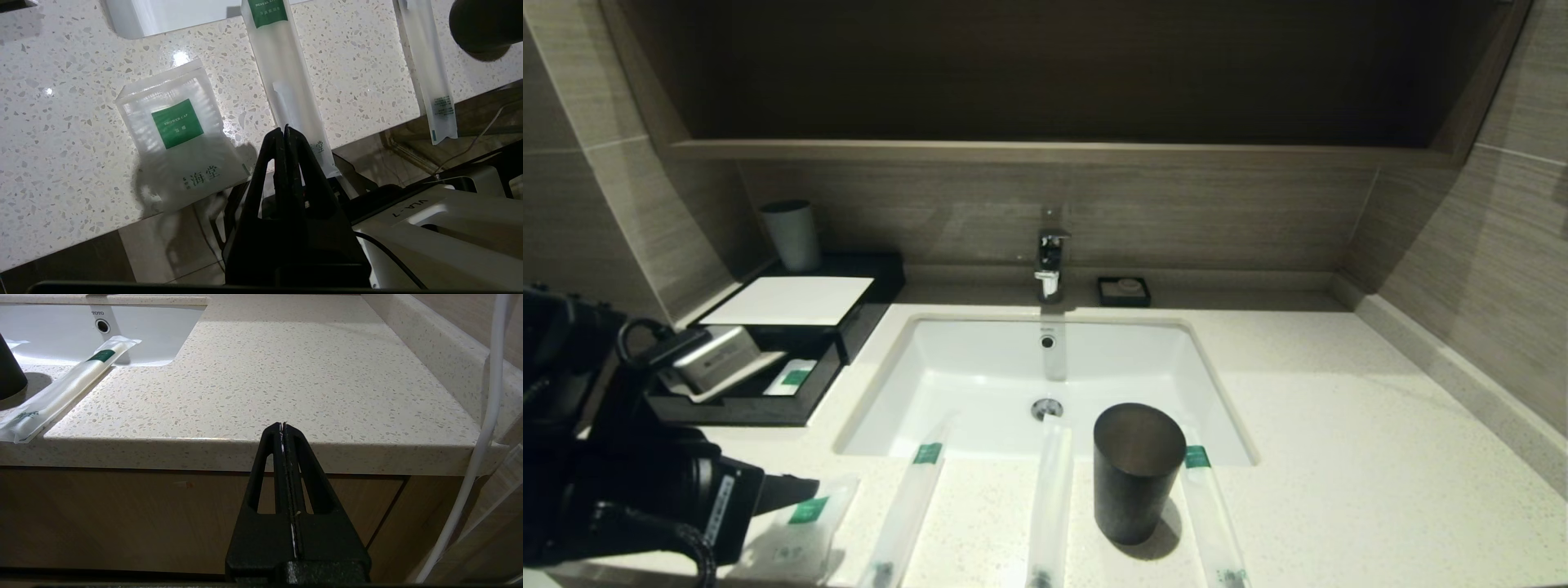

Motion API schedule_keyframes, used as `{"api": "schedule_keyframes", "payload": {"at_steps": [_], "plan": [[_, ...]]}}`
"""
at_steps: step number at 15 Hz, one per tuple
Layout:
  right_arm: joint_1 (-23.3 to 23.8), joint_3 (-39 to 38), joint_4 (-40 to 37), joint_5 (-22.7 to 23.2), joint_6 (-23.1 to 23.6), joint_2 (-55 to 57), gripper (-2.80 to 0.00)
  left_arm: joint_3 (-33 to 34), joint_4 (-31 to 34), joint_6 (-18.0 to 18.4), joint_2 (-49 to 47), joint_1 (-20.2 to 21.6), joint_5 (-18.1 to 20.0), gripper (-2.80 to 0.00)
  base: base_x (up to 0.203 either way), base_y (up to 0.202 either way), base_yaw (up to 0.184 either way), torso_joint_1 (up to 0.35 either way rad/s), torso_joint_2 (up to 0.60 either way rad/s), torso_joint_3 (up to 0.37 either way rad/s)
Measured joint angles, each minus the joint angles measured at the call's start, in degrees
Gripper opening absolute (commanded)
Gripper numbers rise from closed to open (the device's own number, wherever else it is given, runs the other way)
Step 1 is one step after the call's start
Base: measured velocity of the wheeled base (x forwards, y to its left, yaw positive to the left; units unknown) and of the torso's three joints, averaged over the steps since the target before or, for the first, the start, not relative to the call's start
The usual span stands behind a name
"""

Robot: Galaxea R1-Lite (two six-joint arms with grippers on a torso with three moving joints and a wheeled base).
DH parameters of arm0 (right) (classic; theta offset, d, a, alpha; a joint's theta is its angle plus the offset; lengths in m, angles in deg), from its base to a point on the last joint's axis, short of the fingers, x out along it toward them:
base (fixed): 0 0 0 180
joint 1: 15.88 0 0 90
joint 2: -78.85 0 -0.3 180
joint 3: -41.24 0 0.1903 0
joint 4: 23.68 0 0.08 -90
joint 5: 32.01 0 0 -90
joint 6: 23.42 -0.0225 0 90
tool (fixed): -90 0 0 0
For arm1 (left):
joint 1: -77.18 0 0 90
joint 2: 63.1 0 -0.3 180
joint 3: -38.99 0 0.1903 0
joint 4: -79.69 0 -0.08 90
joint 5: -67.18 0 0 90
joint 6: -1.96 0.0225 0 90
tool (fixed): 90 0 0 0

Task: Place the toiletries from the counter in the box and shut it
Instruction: Pick up the bathroom toiletry

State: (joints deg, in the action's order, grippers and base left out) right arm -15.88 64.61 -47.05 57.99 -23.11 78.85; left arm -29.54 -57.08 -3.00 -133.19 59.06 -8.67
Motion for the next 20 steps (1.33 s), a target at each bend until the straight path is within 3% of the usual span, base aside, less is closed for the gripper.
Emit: {"api": "schedule_keyframes", "payload": {"at_steps": [5, 20], "plan": [[0.0, 0.0, 0.0, 0.0, 0.0, 0.0, -2.8, 0.0, 0.0, -3.5, -0.8, -5.9, -6.0, -2.8, 0.0, 0.0, 0.0, 0.0, 0.0, 0.0], [0.0, 0.0, 0.0, 0.0, 0.0, 0.0, -2.8, -0.2, -0.7, -8.7, -6.1, -12.8, -7.4, -2.8, 0.0, 0.0, 0.0, 0.0, 0.0, 0.0]]}}
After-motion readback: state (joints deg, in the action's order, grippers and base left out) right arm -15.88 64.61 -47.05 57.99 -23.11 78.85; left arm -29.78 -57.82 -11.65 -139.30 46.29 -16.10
